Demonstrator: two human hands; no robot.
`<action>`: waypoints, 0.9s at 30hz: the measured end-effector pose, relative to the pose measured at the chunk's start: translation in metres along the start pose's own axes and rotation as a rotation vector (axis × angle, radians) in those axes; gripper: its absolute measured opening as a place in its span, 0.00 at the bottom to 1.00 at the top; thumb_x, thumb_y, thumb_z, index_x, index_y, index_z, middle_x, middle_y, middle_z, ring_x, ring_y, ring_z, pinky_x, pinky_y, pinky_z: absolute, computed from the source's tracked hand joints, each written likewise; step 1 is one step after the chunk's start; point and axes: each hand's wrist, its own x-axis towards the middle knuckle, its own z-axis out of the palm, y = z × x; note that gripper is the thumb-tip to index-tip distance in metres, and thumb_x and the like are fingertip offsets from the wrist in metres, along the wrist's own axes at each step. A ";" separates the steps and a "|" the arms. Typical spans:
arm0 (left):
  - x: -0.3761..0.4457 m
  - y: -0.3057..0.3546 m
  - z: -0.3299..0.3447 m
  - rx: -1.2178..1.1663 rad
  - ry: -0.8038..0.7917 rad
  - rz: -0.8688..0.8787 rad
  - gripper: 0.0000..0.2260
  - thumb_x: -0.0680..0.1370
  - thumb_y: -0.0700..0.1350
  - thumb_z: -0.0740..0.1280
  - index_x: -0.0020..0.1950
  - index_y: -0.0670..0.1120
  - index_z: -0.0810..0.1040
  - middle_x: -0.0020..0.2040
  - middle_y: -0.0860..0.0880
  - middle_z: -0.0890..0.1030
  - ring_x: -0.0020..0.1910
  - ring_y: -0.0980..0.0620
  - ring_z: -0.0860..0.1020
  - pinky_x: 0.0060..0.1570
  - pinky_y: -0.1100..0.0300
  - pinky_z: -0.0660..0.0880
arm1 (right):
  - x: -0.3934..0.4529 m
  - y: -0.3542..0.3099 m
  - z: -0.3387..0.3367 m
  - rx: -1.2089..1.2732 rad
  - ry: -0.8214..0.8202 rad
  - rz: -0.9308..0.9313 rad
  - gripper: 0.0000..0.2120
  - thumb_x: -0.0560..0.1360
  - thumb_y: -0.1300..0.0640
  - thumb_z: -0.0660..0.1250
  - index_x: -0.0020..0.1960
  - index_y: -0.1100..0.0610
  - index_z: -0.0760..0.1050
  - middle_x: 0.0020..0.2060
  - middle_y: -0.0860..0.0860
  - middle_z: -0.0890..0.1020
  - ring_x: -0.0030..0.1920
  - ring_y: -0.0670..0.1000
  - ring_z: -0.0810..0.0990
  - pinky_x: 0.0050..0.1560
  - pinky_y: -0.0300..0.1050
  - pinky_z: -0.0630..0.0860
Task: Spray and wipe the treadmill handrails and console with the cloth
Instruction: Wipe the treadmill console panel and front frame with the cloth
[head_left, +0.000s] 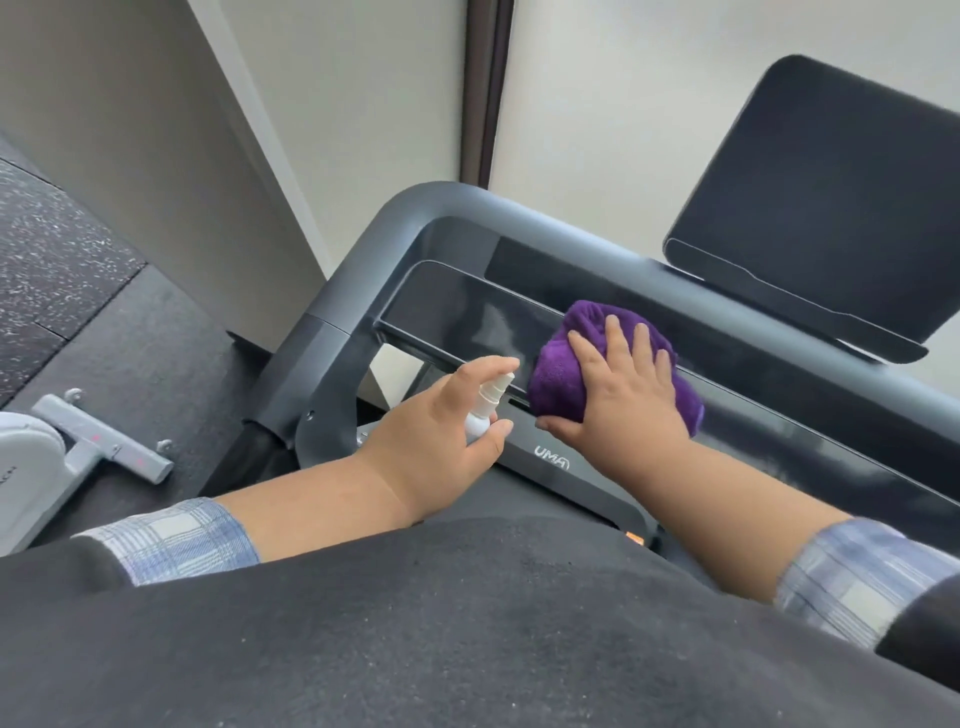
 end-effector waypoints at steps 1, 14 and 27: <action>0.000 -0.003 -0.003 -0.001 0.003 -0.002 0.25 0.77 0.59 0.63 0.71 0.72 0.58 0.49 0.64 0.77 0.48 0.62 0.76 0.46 0.65 0.71 | 0.011 -0.014 -0.002 0.002 -0.002 -0.026 0.52 0.66 0.22 0.62 0.80 0.45 0.48 0.81 0.57 0.49 0.79 0.66 0.46 0.77 0.67 0.48; 0.009 -0.015 -0.017 -0.031 -0.037 0.066 0.24 0.77 0.60 0.60 0.71 0.69 0.58 0.47 0.65 0.74 0.44 0.60 0.74 0.47 0.62 0.72 | -0.002 -0.033 -0.002 0.055 -0.047 -0.032 0.49 0.68 0.22 0.58 0.81 0.45 0.48 0.82 0.55 0.48 0.80 0.61 0.45 0.78 0.63 0.47; -0.005 -0.048 -0.048 -0.005 0.042 -0.023 0.24 0.77 0.57 0.63 0.72 0.68 0.59 0.54 0.63 0.75 0.49 0.60 0.75 0.48 0.60 0.72 | 0.089 -0.131 -0.013 -0.037 -0.072 -0.154 0.41 0.77 0.31 0.49 0.81 0.48 0.39 0.81 0.58 0.40 0.78 0.67 0.35 0.76 0.67 0.40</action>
